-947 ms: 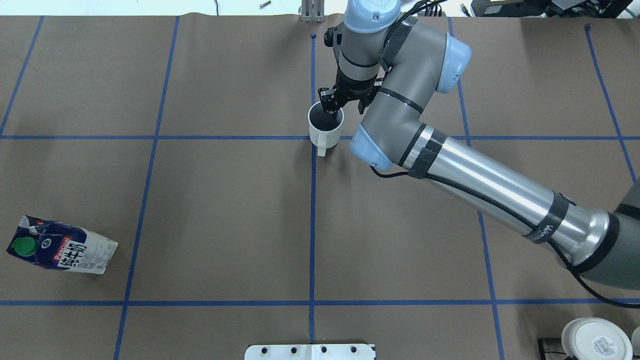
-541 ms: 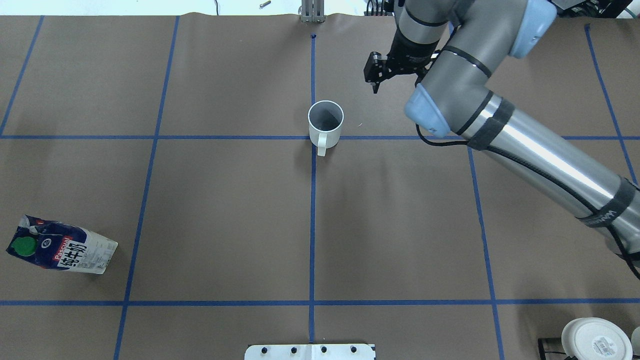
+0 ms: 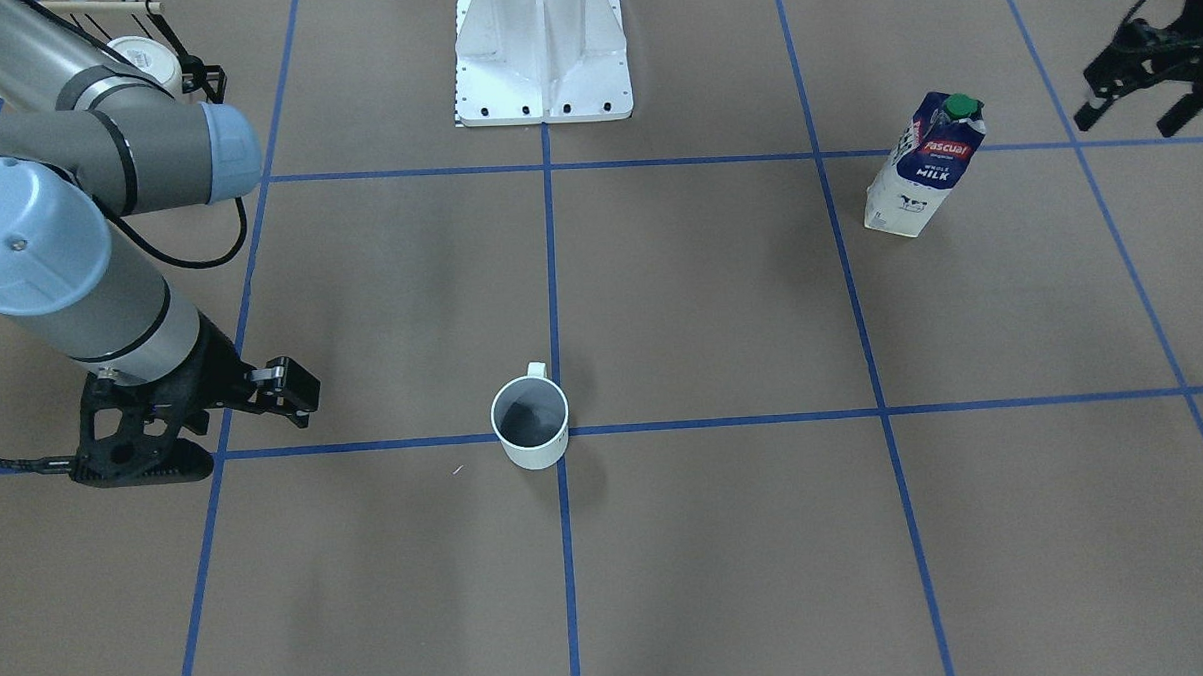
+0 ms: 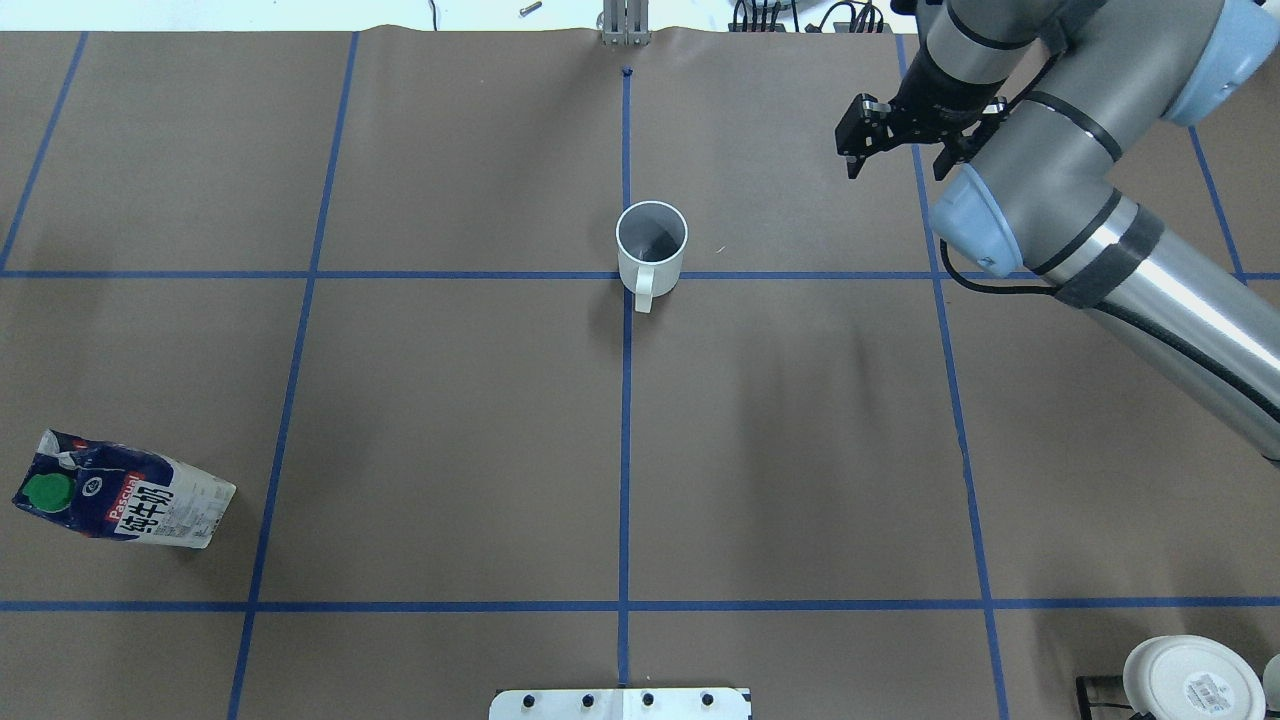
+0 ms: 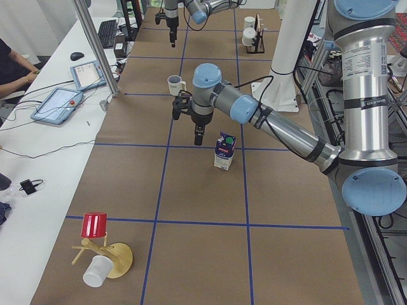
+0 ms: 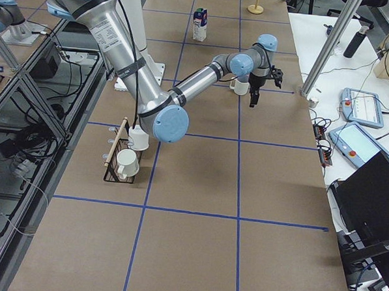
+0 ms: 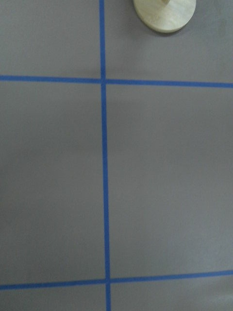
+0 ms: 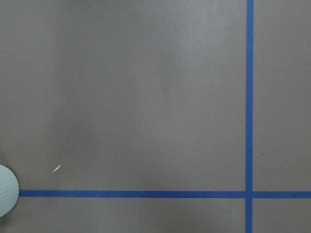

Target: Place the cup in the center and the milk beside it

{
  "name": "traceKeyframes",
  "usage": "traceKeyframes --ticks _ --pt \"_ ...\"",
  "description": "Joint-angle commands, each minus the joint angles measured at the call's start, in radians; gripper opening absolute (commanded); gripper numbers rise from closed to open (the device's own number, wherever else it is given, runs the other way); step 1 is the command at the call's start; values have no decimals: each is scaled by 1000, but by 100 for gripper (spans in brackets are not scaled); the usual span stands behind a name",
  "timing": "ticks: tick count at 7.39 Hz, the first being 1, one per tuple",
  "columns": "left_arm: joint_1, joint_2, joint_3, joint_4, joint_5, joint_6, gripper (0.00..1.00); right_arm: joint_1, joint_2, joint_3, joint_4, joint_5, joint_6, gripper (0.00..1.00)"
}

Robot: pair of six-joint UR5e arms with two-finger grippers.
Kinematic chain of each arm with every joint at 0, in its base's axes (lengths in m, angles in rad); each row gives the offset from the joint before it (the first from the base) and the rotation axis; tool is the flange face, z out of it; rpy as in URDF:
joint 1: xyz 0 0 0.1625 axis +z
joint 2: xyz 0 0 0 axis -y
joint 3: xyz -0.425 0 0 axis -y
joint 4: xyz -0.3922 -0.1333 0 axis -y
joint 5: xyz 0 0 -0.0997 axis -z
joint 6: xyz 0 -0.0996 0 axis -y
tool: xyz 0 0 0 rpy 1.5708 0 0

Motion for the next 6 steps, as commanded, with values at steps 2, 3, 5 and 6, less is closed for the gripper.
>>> traceKeyframes --ticks 2,3,5,6 --pt "312 76 -64 -165 165 -144 98 11 -44 23 6 1 -4 100" --pt "347 76 -64 -165 200 -142 98 11 -46 23 6 1 -4 100" --pt "370 90 -64 -165 228 -139 98 9 -48 22 8 1 -3 100" --pt "369 102 -66 -163 226 -109 98 6 -51 22 8 1 -3 100"
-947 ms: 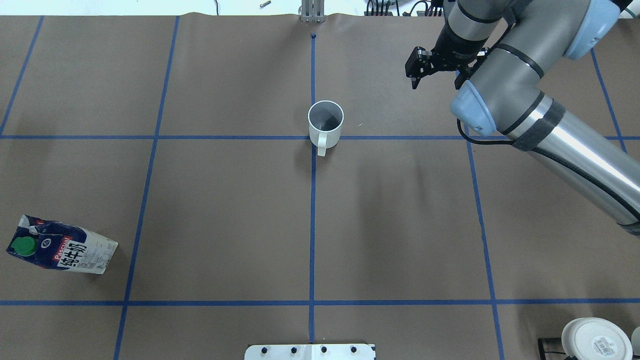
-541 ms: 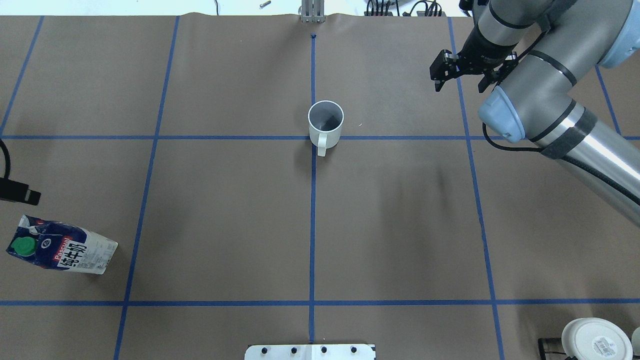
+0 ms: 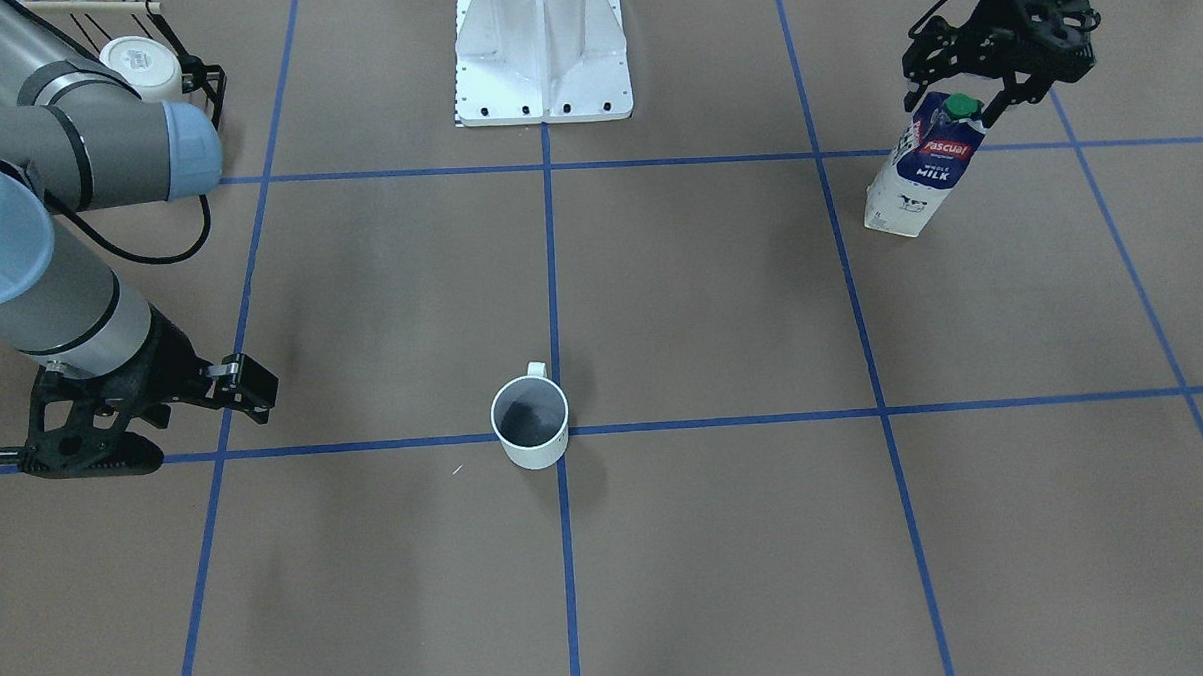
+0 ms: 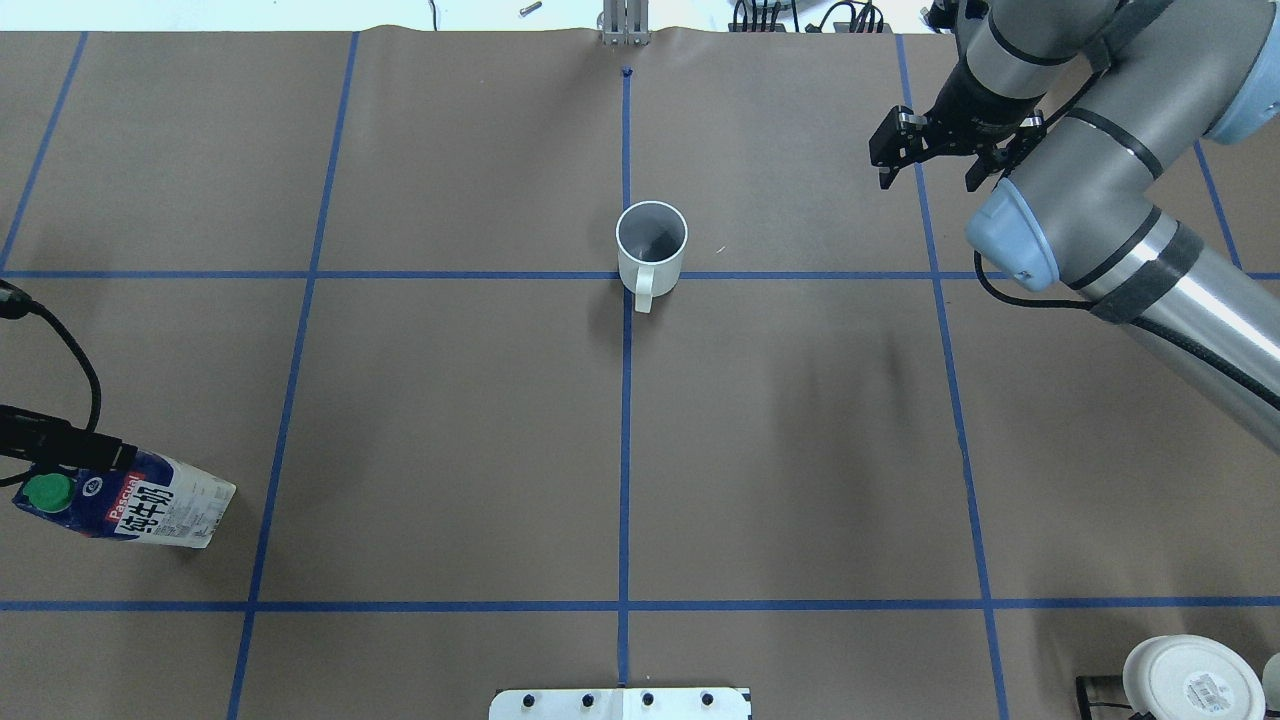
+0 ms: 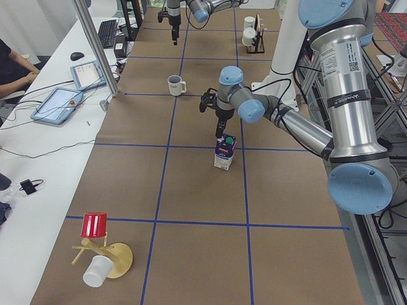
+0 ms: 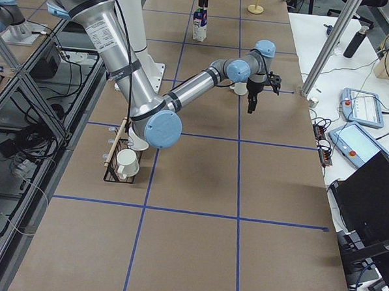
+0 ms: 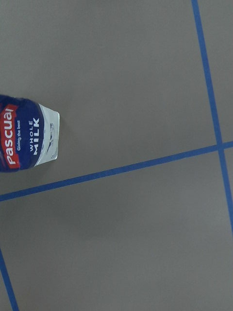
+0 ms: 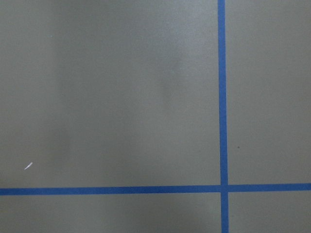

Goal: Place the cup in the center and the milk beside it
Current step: 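Reach the left gripper down to the milk carton and grasp it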

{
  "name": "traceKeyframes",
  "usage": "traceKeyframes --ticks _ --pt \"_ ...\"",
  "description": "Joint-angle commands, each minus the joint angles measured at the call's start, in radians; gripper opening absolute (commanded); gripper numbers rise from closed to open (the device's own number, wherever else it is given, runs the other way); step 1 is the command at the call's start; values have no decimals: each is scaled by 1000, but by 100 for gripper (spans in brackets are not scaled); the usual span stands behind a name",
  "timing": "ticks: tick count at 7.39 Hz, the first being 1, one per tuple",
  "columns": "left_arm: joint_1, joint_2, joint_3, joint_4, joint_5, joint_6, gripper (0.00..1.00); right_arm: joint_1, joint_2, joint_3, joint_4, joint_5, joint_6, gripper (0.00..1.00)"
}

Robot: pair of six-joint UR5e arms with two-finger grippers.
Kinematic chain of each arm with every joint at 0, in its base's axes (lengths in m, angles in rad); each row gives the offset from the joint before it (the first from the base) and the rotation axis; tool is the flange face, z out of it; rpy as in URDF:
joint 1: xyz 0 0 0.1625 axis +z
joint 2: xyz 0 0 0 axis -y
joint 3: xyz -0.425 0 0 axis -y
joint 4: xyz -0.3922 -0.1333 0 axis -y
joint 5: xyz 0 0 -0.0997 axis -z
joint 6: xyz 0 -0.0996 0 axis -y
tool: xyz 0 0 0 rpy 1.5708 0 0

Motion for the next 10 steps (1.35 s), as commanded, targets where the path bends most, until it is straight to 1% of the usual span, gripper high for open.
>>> traceKeyframes --ticks 1,2,3,6,7,10 --pt "-1 43 -15 1 5 57 98 -4 -5 0 1 0 1 100" --pt "-15 72 -25 1 5 80 98 -8 -6 0 1 -2 2 100" --pt "-16 75 -22 1 7 83 98 -16 -6 -3 1 -3 5 100" --pt "20 74 -11 2 14 63 98 -21 -26 -6 2 -3 2 100" --pt "37 69 -6 2 30 55 98 -21 -28 -6 2 -3 2 100" --pt "43 58 34 2 34 55 98 -22 -29 -6 2 -3 2 100"
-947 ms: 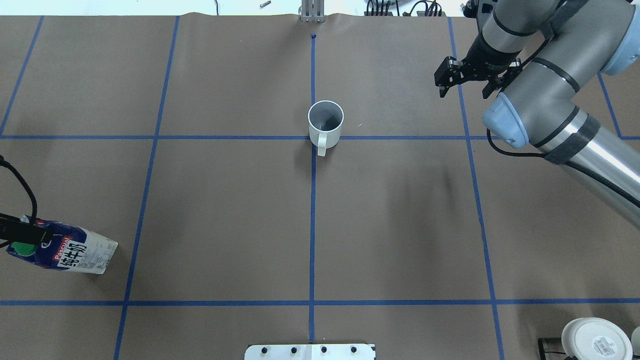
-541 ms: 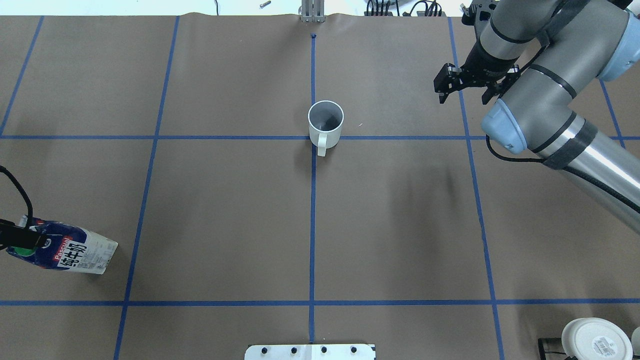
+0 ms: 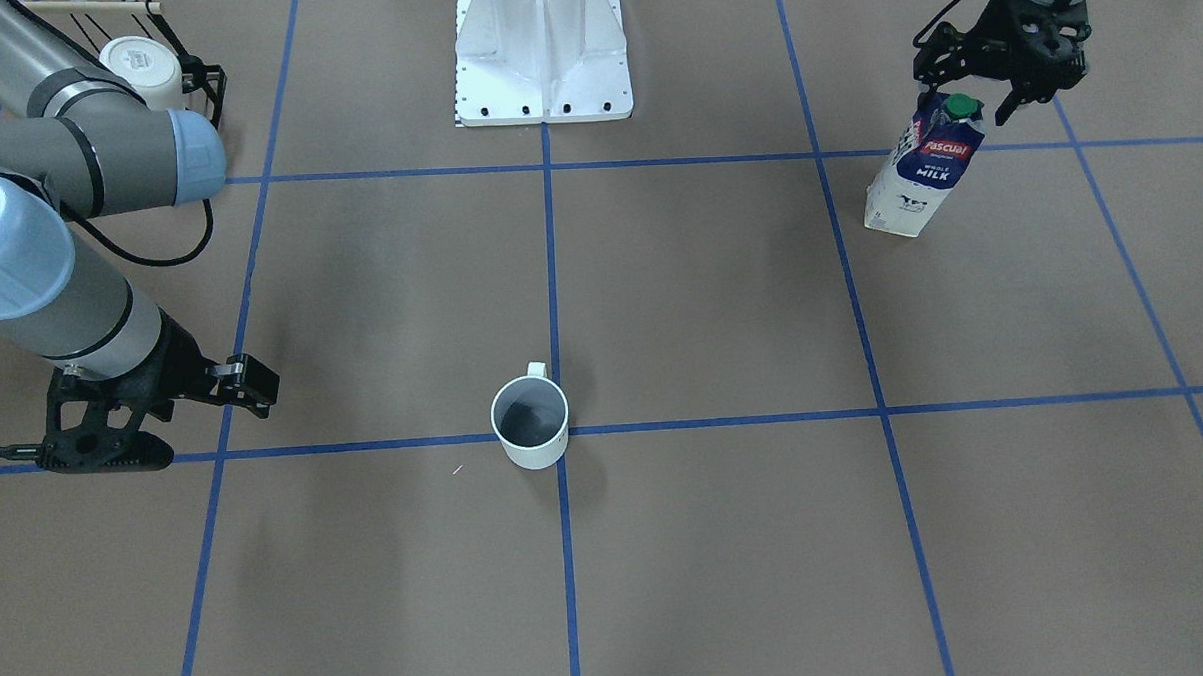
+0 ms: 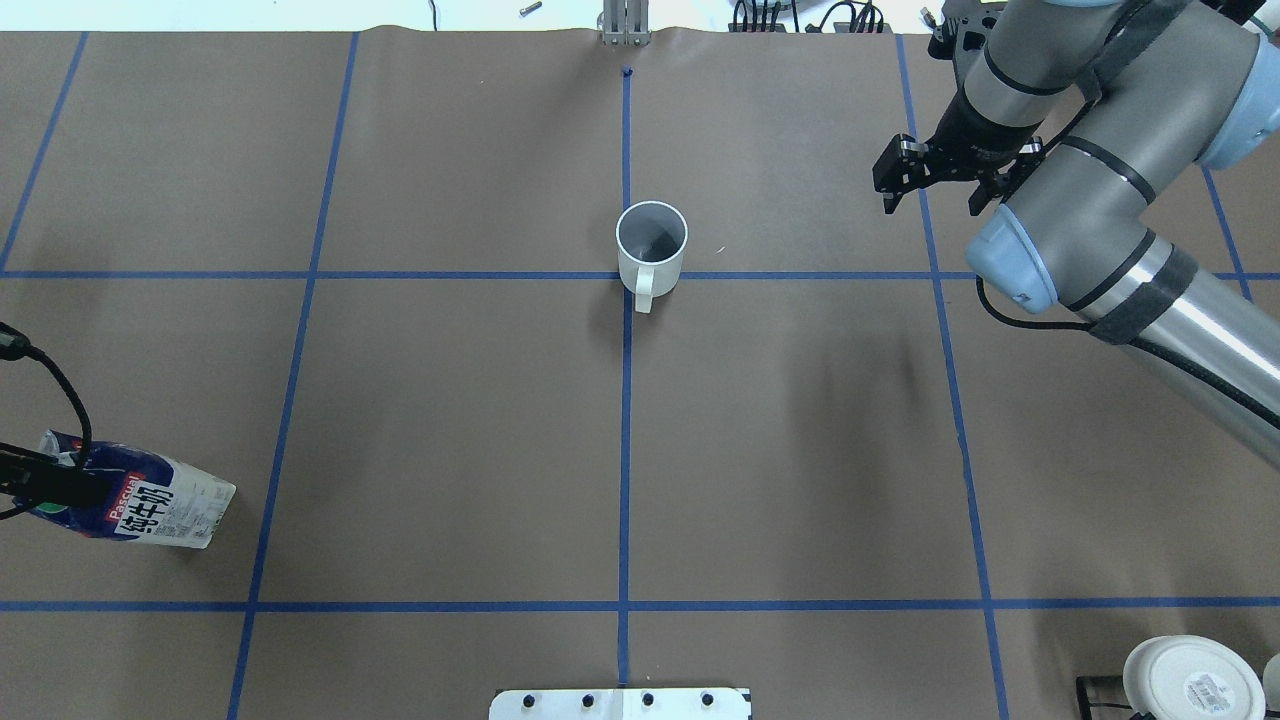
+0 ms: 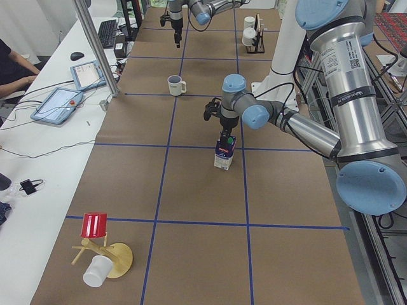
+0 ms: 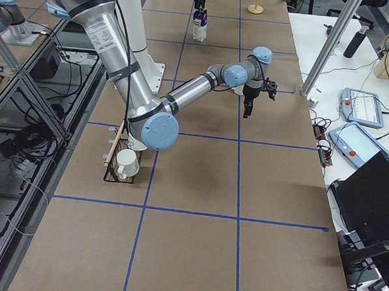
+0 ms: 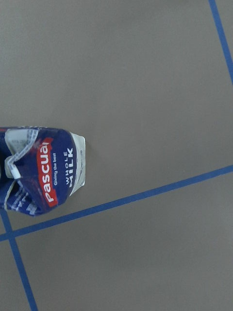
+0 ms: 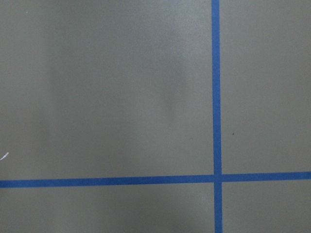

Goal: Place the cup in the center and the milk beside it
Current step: 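Lift the milk carton with the left gripper and carry it beside the mug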

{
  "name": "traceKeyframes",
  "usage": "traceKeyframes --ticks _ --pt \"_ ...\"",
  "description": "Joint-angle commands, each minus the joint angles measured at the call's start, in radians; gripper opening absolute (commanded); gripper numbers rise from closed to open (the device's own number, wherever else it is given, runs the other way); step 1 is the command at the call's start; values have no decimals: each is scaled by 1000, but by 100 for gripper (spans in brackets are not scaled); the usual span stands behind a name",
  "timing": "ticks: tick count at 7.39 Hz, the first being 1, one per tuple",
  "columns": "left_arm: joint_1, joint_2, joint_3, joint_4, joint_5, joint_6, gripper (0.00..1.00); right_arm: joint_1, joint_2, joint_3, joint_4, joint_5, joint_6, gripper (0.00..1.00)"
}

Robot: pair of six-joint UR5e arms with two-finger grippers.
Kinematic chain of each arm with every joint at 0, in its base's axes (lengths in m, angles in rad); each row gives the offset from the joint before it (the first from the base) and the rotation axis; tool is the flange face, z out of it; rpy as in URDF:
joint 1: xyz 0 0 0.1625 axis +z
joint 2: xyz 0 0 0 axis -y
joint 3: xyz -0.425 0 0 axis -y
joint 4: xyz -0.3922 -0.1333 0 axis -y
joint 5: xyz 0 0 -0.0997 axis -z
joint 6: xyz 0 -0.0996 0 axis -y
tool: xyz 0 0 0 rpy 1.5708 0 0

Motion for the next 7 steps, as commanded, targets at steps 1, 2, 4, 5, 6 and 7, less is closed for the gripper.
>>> traceKeyframes --ticks 1,2,4,5,6,7 --pt "6 -33 44 0 1 -4 98 -1 -1 0 0 0 0 100" --pt "18 -48 66 0 1 -8 98 -1 -1 4 0 0 0 100" --pt "23 -51 66 1 -2 -8 61 -1 -1 6 0 0 0 100" --pt "23 -50 67 6 0 -8 28 -1 -1 6 0 0 0 100" --pt "23 -47 66 8 0 -7 3 -1 -1 6 0 0 -2 100" --pt "18 -44 61 8 0 -7 0 -1 -1 6 0 0 -2 100"
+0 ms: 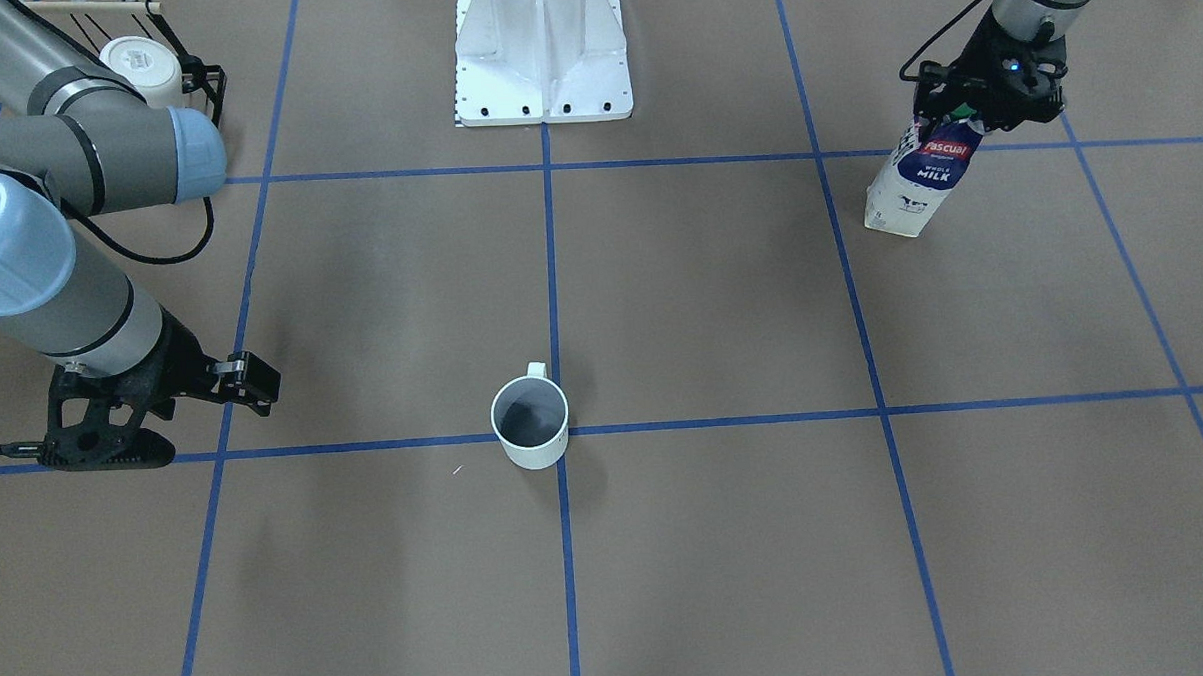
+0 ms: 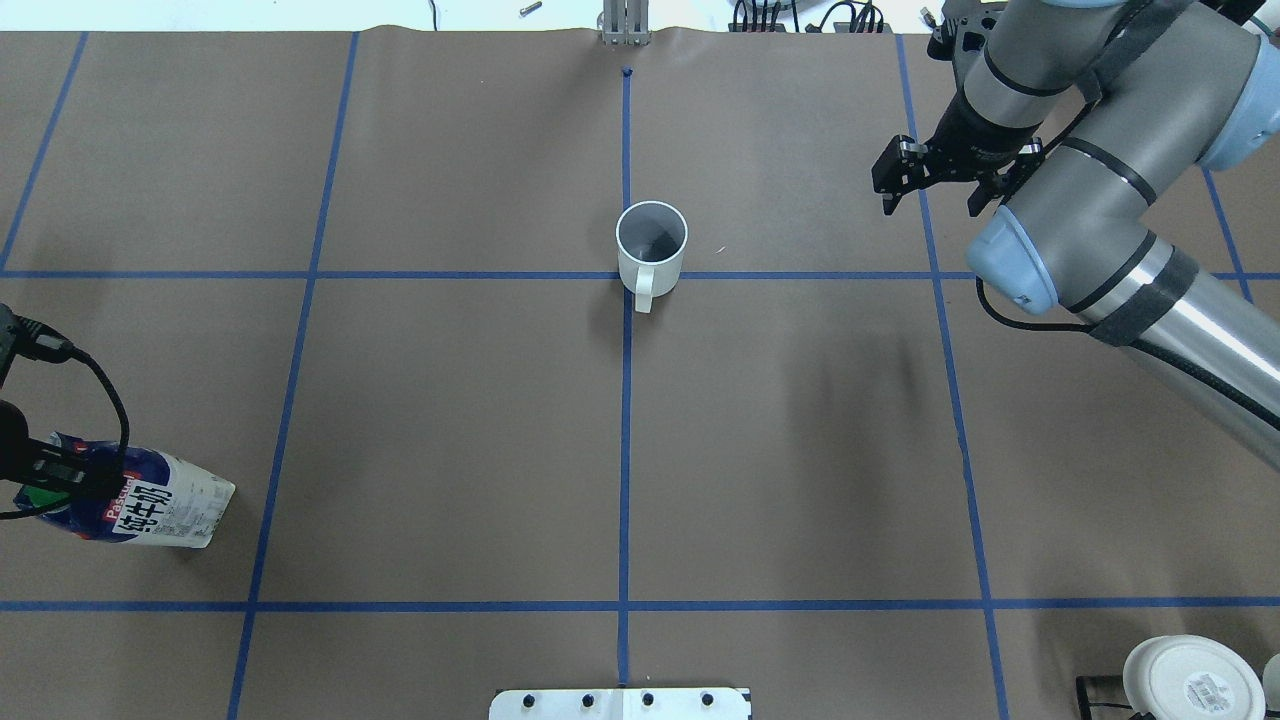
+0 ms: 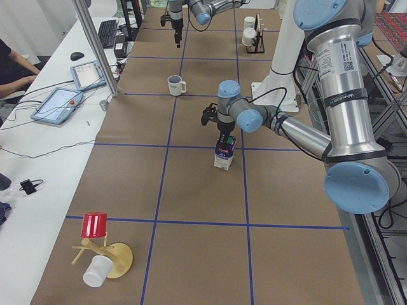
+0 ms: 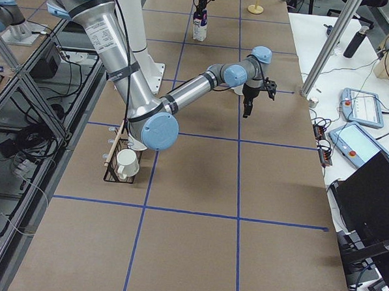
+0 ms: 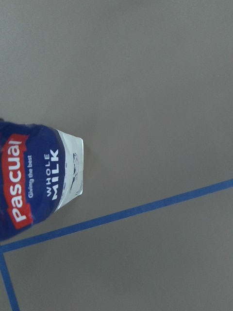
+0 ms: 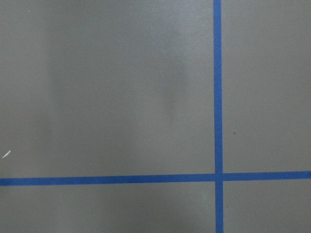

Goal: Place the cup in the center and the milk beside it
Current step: 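Lift the milk carton with the left gripper and carry it beside the mug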

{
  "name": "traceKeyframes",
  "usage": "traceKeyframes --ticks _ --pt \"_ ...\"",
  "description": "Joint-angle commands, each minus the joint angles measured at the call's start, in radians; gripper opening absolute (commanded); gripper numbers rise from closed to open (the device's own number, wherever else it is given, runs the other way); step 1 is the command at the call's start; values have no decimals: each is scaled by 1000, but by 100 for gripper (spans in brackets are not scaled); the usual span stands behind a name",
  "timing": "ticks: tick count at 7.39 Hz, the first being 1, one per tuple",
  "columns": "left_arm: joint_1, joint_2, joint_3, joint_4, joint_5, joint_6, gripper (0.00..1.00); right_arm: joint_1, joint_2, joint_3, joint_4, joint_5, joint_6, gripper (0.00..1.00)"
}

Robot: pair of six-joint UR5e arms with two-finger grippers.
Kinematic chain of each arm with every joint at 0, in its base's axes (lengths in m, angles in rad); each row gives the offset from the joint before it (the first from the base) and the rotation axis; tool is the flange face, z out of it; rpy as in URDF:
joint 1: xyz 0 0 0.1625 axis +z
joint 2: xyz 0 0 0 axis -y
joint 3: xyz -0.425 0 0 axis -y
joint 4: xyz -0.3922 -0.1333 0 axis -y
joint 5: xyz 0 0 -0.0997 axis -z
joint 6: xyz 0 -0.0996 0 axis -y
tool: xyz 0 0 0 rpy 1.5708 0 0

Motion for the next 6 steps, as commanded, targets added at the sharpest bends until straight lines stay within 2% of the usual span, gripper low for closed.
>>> traceKeyframes --ticks 1,3,4,5,6 --pt "-22 5 -25 3 -9 4 0 0 0 0 0 0 -1 100" --pt "-80 -31 -83 106 -24 7 0 2 2 2 0 2 -1 100" --pt "-82 -136 -83 213 -37 5 0 2 2 2 0 2 -1 100" --pt "-82 -300 -73 391 -35 5 0 2 2 3 0 2 -1 100" --pt "-82 -508 -31 597 -31 5 0 2 0 3 0 2 1 100"
